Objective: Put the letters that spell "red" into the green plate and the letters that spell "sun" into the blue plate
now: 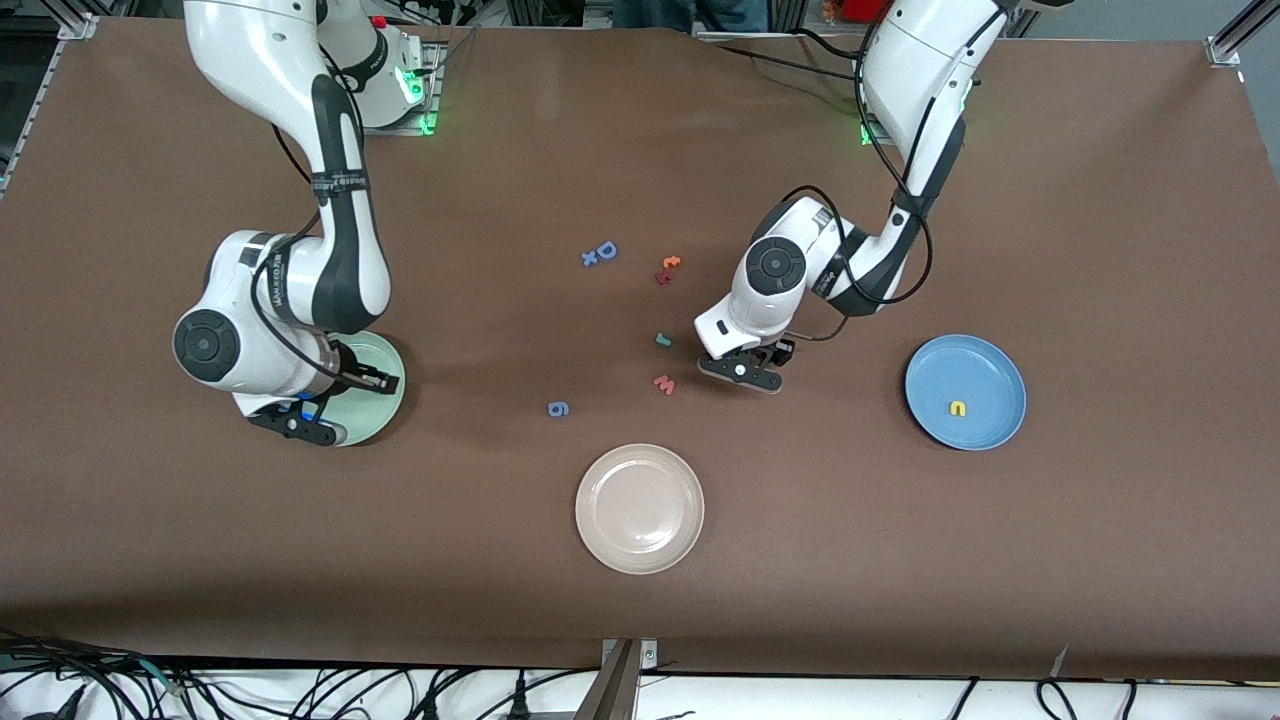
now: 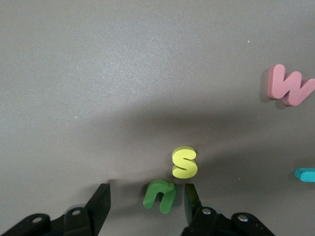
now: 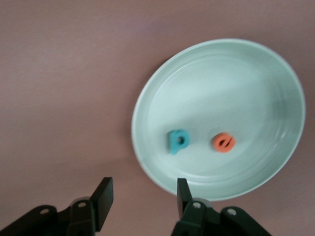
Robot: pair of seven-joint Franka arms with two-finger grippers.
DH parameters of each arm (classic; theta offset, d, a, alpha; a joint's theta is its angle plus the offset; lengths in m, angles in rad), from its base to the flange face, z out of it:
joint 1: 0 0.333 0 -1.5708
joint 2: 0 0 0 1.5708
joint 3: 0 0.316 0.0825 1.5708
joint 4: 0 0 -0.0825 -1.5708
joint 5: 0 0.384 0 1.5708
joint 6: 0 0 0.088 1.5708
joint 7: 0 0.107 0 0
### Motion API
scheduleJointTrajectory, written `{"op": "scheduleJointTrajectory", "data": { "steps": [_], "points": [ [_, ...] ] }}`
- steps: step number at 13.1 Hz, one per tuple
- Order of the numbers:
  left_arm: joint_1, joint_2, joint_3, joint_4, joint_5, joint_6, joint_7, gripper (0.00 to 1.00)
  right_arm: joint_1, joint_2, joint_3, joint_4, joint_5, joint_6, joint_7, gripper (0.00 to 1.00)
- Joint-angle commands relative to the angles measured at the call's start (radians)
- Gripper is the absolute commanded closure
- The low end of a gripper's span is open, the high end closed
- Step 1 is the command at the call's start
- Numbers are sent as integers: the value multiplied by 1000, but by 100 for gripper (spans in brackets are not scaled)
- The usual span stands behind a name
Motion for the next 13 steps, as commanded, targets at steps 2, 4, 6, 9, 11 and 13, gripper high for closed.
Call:
{"op": "scheduleJointTrajectory", "data": {
  "steps": [2,4,6,9,11,13],
  "points": [
    [-8,23,6,5,52,39,-12,36,67,-26,-2,-6,12,-17,120,41],
    [-8,24,6,5,53,38,-12,46,116,-27,-1,-6,12,-29,218,42],
    [-8,24,6,5,52,40,-12,67,177,-27,1,-6,12,-29,332,44],
    [-4,25,6,6,52,38,-4,81,234,-20,4,14,50,-21,479,44],
    [12,19,11,9,52,38,23,85,248,-20,5,25,81,-24,531,44],
    [64,-5,20,9,41,23,155,86,273,-20,5,36,84,-23,602,44]
  ]
}}
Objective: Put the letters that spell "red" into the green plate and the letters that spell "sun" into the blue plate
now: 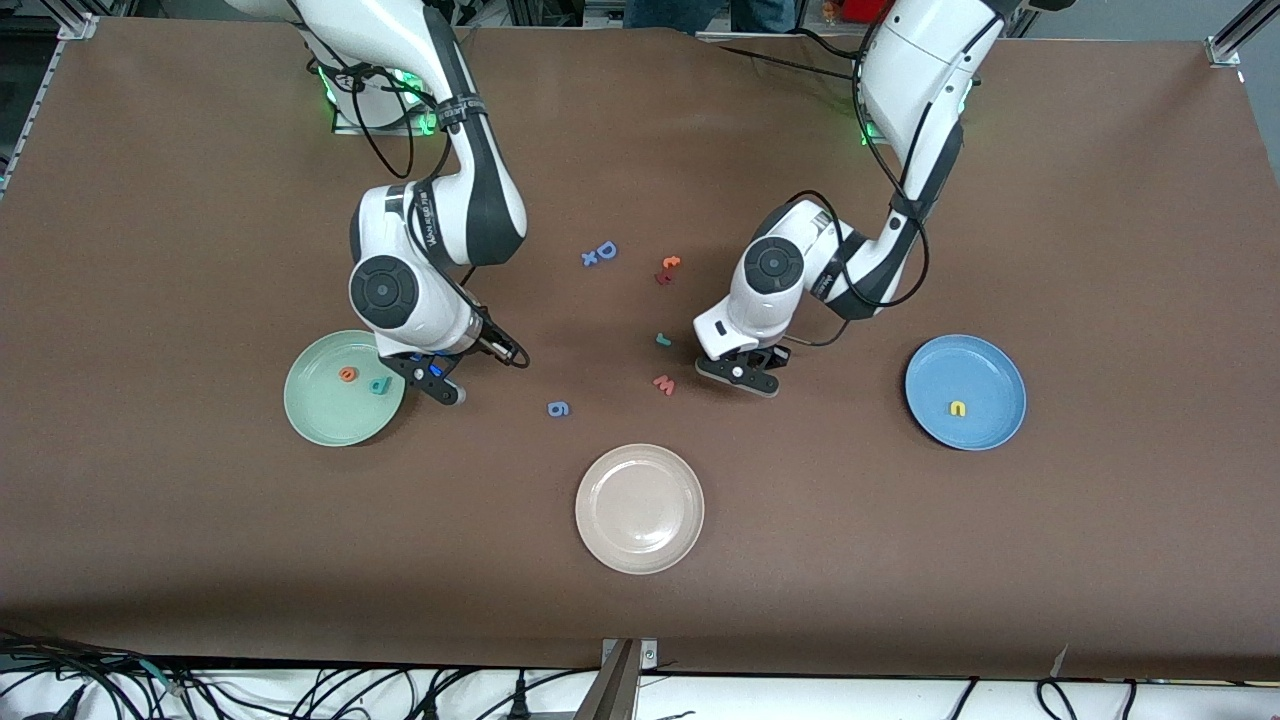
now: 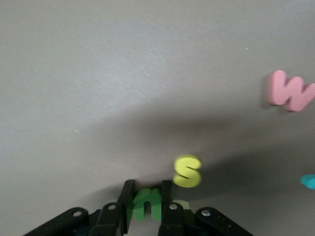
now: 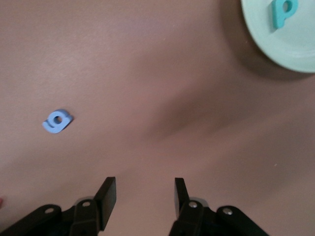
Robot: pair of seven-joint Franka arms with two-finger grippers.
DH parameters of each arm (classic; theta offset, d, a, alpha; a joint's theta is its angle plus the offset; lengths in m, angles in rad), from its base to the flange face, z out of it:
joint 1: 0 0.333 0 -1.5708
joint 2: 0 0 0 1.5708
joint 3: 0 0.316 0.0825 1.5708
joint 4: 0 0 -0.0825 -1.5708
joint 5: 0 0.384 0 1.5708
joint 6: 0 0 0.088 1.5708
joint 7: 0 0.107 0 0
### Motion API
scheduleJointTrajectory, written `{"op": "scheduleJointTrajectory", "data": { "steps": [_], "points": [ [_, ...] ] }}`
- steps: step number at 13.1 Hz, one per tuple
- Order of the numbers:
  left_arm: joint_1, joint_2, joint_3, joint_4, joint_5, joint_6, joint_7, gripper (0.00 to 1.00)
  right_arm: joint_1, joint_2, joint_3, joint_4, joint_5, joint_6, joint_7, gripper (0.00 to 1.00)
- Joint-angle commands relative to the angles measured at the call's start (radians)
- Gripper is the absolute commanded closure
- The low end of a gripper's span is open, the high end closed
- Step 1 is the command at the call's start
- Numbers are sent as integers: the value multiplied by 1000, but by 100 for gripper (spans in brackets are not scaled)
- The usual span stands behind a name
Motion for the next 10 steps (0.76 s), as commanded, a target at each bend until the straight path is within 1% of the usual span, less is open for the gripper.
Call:
{"op": "scheduleJointTrajectory", "data": {
  "steps": [1,3,4,6,7,10],
  "points": [
    [85,-33,13,3,14,-23,170,86,34,-3,-5,20,23,-8,101,44],
    [133,-62,55,3,5,-60,345,86,48,26,7,52,41,-5,188,44],
    [150,-74,87,3,-18,-71,439,86,48,38,27,63,73,-2,212,44],
    [165,-76,172,3,-73,-74,650,86,51,54,51,77,132,19,270,44],
    [167,-74,220,3,-112,-74,745,86,64,58,79,86,129,42,310,44],
    [178,-67,328,3,-196,-73,982,85,129,101,132,95,126,201,454,44]
  ]
}}
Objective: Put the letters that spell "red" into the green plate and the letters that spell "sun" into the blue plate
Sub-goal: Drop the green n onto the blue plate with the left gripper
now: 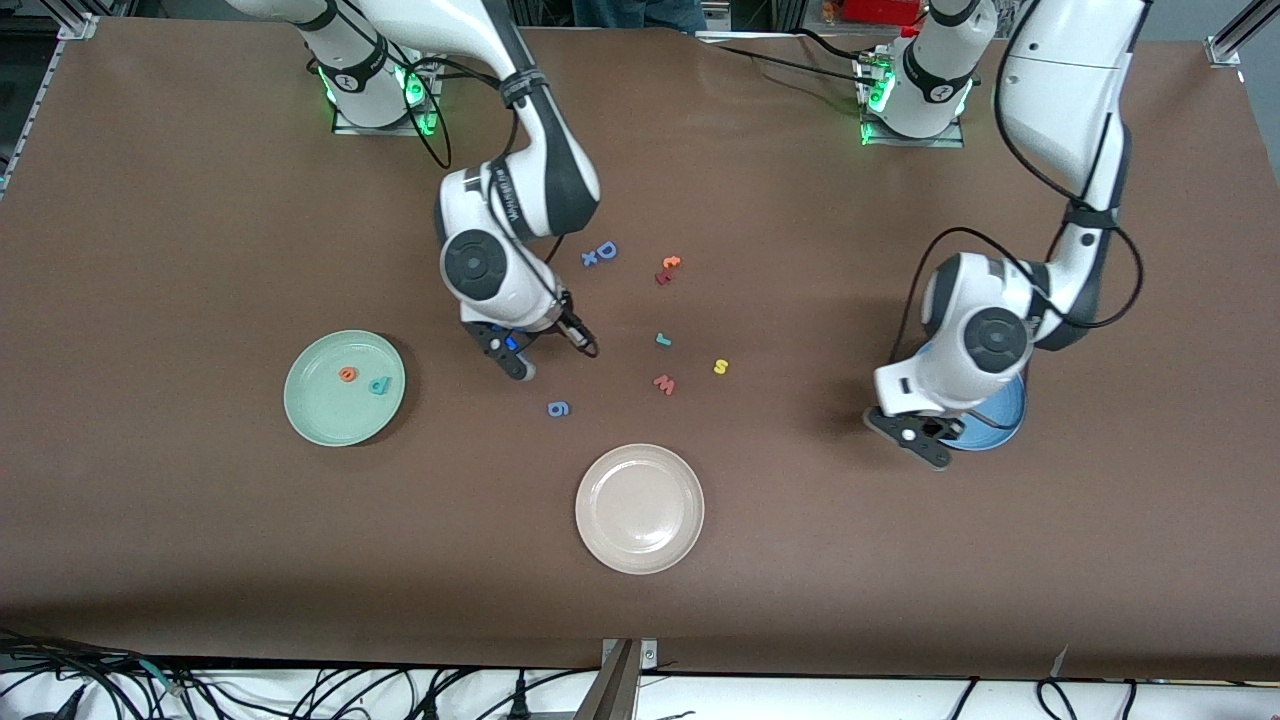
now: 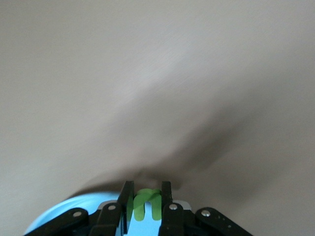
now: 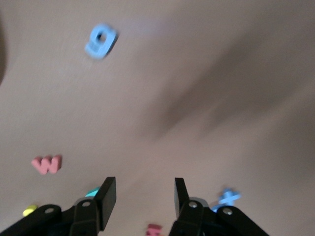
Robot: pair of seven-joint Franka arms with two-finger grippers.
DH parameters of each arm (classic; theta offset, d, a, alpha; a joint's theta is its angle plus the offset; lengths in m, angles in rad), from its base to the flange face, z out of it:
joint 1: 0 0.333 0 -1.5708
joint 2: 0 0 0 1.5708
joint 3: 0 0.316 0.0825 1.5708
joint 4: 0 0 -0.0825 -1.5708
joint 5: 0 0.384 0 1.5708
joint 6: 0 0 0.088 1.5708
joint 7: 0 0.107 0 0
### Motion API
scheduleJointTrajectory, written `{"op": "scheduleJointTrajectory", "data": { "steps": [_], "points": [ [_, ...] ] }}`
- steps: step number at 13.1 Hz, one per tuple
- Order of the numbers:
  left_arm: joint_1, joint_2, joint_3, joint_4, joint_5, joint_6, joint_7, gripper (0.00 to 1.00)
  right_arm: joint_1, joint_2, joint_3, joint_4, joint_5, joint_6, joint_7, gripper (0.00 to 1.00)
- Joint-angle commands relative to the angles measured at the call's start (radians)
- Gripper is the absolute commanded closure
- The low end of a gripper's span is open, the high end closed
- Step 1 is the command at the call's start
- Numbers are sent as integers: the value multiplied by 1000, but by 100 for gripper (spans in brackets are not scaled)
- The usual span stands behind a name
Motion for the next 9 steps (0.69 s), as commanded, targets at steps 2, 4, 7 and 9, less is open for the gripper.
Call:
{"op": "scheduleJointTrajectory", "data": {
  "steps": [2,4,7,9],
  "points": [
    [28,0,63,-11,-100,-14,247,84,82,90,36,66,17,135,208,44],
    [54,9,65,-22,-114,-14,278,82,96,136,47,120,3,135,244,44],
    [53,17,63,-47,-172,-16,277,66,132,212,51,153,-31,237,248,44],
    [50,23,62,-45,-175,-16,278,0,147,239,53,153,-34,282,248,44]
  ]
}}
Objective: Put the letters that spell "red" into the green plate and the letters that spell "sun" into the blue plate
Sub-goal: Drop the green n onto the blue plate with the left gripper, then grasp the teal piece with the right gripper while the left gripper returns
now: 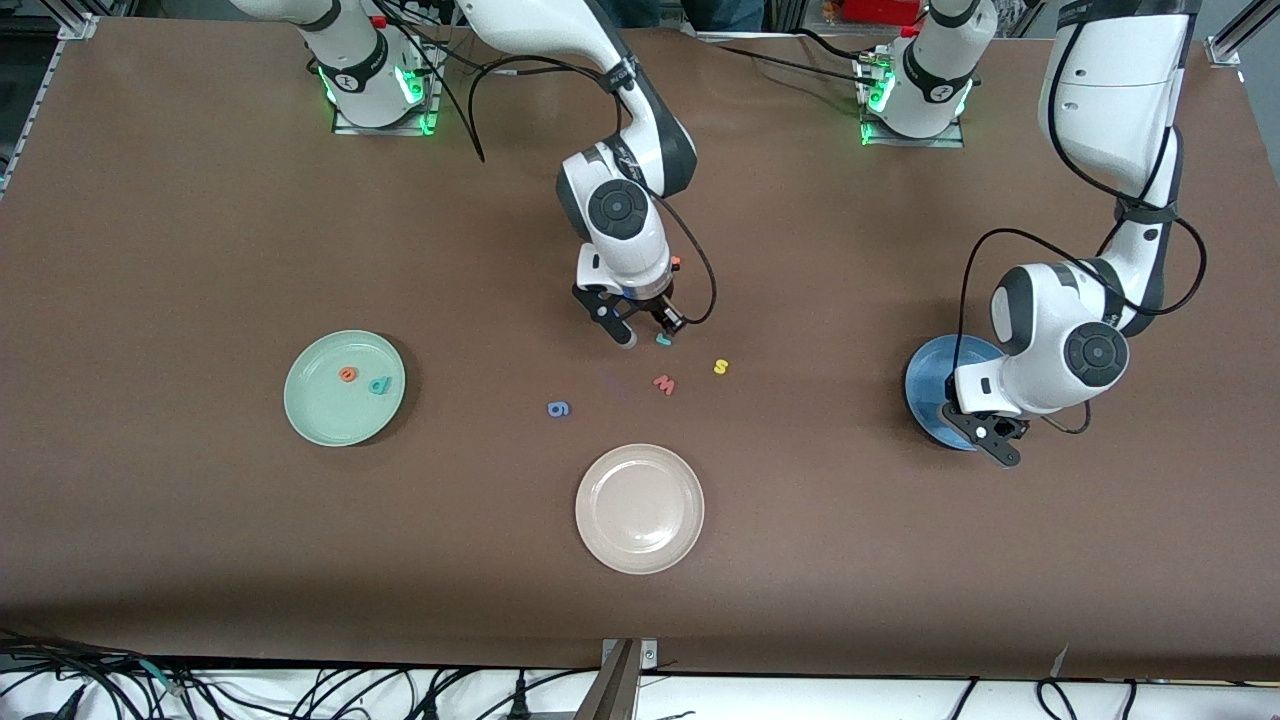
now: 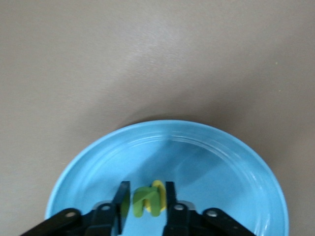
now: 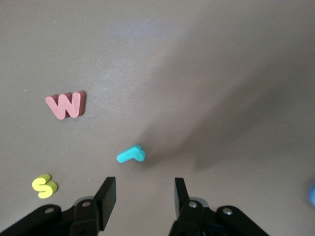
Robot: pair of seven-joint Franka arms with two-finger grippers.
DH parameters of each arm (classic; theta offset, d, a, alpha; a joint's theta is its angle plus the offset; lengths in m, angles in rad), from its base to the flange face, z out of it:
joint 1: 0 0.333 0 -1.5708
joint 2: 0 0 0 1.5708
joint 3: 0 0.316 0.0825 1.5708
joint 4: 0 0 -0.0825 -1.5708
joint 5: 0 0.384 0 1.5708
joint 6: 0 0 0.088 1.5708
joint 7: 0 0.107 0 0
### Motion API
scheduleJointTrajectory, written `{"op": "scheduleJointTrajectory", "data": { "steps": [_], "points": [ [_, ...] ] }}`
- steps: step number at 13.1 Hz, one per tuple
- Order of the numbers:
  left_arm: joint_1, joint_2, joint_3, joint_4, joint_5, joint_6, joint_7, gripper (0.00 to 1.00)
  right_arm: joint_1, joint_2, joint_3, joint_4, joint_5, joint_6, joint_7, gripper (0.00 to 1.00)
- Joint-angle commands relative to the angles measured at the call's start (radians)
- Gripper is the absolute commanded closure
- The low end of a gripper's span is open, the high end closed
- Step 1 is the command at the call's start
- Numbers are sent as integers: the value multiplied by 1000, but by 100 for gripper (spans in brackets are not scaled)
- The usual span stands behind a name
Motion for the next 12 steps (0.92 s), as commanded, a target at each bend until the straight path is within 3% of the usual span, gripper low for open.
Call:
{"op": "scheduleJointTrajectory", "data": {
  "steps": [1,5,12],
  "points": [
    [-9,-6,1,-2,-37,-7,31,0,16,52,-8,40,-20,39,23,44],
    [-30,-27,-26,17,-50,-21,-18,0,39,70,-10,42,-96,50,23,44],
    [-128,-40,-143,15,-87,-22,-458,0,34,78,-10,42,-176,92,17,46]
  ]
}}
